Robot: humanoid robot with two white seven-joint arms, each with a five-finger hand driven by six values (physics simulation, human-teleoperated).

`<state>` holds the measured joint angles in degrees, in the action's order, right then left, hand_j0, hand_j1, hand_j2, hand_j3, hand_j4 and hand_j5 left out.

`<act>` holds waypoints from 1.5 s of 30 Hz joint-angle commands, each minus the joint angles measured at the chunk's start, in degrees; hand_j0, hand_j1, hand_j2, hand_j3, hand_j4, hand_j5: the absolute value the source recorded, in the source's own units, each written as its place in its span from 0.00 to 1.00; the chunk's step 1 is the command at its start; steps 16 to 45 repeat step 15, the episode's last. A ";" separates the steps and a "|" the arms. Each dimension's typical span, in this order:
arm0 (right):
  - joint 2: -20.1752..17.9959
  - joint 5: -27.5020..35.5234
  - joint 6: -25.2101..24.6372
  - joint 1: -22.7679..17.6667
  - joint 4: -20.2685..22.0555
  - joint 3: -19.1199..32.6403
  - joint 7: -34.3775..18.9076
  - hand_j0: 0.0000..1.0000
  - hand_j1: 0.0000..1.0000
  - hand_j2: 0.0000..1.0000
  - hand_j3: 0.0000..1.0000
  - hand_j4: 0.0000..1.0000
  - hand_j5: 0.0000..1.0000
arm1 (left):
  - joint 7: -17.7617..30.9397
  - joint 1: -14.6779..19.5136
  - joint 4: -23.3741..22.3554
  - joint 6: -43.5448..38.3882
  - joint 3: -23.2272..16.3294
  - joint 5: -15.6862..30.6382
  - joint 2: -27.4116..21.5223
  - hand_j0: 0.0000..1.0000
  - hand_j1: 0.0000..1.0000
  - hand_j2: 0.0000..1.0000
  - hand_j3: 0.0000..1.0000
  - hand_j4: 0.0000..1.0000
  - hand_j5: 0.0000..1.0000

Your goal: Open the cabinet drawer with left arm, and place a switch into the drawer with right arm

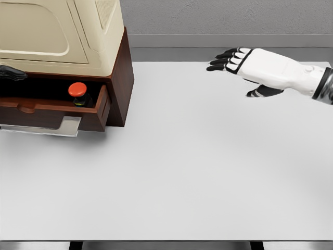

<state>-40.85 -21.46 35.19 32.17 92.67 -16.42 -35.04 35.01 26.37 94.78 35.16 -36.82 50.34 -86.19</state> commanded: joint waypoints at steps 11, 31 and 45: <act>-2.57 0.90 -0.19 0.00 -4.43 -3.44 0.04 1.00 1.00 1.00 1.00 1.00 1.00 | -0.01 0.79 6.21 -0.16 0.61 -4.20 10.96 0.92 0.92 0.92 0.92 0.92 0.92; -2.57 0.90 -0.19 0.26 -4.43 -4.41 0.04 1.00 1.00 1.00 1.00 1.00 1.00 | -0.01 0.79 6.21 -0.16 0.52 -5.51 11.49 0.92 0.92 0.92 0.92 0.92 0.92; -2.57 0.90 -0.19 0.26 -4.43 -4.41 0.04 1.00 1.00 1.00 1.00 1.00 1.00 | -0.01 0.79 6.21 -0.16 0.52 -5.51 11.49 0.92 0.92 0.92 0.92 0.92 0.92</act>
